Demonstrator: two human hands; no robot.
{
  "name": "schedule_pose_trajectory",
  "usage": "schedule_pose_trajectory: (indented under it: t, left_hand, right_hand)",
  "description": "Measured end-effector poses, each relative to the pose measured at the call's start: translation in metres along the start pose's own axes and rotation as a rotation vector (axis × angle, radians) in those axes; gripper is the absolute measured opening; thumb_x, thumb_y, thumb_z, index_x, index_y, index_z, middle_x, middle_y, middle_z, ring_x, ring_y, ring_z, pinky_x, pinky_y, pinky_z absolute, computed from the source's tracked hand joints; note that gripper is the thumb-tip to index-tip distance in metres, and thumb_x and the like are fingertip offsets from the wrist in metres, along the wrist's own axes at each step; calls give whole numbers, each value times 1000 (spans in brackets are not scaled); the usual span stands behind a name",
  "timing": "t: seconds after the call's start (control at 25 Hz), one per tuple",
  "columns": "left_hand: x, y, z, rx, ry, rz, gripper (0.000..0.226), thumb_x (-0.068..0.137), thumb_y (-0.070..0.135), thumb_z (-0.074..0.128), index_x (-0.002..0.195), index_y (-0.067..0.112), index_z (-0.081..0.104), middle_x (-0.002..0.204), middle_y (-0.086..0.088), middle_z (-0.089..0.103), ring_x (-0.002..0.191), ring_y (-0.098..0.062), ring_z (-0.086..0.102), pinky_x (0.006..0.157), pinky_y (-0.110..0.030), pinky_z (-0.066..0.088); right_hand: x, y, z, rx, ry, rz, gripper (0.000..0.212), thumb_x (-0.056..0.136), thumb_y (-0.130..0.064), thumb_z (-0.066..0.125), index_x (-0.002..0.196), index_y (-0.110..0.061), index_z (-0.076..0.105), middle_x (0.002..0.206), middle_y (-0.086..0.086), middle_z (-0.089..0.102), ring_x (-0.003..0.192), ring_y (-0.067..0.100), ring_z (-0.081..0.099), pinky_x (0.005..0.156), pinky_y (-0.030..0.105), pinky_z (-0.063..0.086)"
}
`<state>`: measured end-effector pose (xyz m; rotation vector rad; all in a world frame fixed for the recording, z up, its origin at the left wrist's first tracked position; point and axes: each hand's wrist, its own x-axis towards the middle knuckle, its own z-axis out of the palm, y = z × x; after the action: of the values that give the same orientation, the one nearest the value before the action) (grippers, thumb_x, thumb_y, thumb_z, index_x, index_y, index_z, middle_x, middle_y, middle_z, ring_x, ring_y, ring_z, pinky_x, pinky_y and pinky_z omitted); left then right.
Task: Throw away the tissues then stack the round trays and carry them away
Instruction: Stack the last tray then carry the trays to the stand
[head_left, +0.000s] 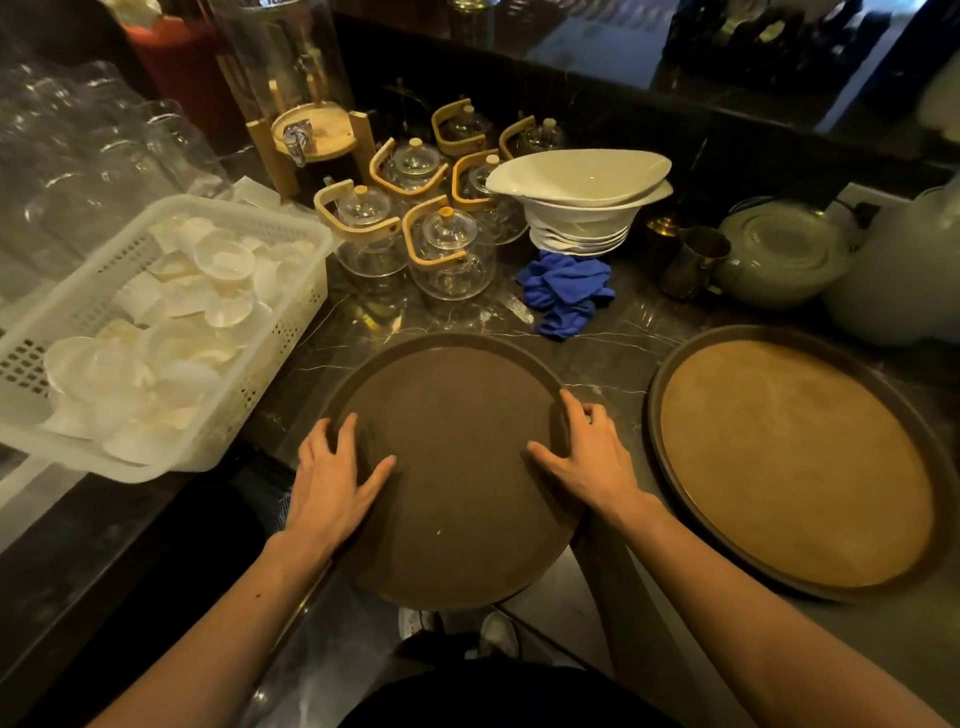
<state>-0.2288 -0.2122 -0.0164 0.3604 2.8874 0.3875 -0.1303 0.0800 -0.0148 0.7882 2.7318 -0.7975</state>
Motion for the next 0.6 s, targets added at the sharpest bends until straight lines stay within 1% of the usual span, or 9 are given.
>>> schedule_pose_trajectory:
  t: [0.08, 0.24, 0.32, 0.44, 0.6]
  left_hand:
    - [3, -7, -1, 42, 35, -12, 83, 86, 63, 48, 149, 15, 26, 151, -26, 25, 138, -42, 25, 112, -52, 29]
    - [7, -23, -3, 16, -25, -57, 90, 81, 68, 51, 151, 20, 19, 152, -22, 21, 137, -41, 26, 109, -51, 34]
    - [7, -26, 0, 4, -56, -59, 91, 81, 68, 51, 151, 21, 17, 150, -20, 23, 135, -40, 28, 106, -50, 37]
    - [8, -24, 2, -83, -88, -73, 90, 82, 63, 55, 152, 22, 15, 148, -18, 22, 135, -38, 25, 104, -51, 39]
    - [16, -27, -1, -162, -101, -66, 96, 79, 62, 62, 152, 24, 13, 143, -16, 24, 133, -39, 28, 104, -51, 39]
  right_hand:
    - [2, 0, 0, 6, -6, 15, 92, 81, -62, 63, 152, -30, 13, 145, 8, 33, 131, 27, 41, 95, 41, 47]
    - [1, 3, 2, -23, -19, 41, 93, 81, -63, 61, 152, -32, 10, 139, 6, 34, 119, 27, 51, 86, 40, 51]
    - [2, 4, 2, -45, -26, 60, 94, 80, -64, 60, 152, -33, 8, 137, 7, 36, 116, 28, 54, 85, 41, 53]
    - [0, 5, 4, -45, -27, 75, 96, 79, -66, 60, 151, -34, 5, 133, 6, 40, 114, 28, 55, 84, 41, 52]
    - [-2, 2, 4, -31, -17, 84, 95, 80, -64, 61, 151, -32, 6, 132, 7, 40, 114, 29, 54, 85, 41, 50]
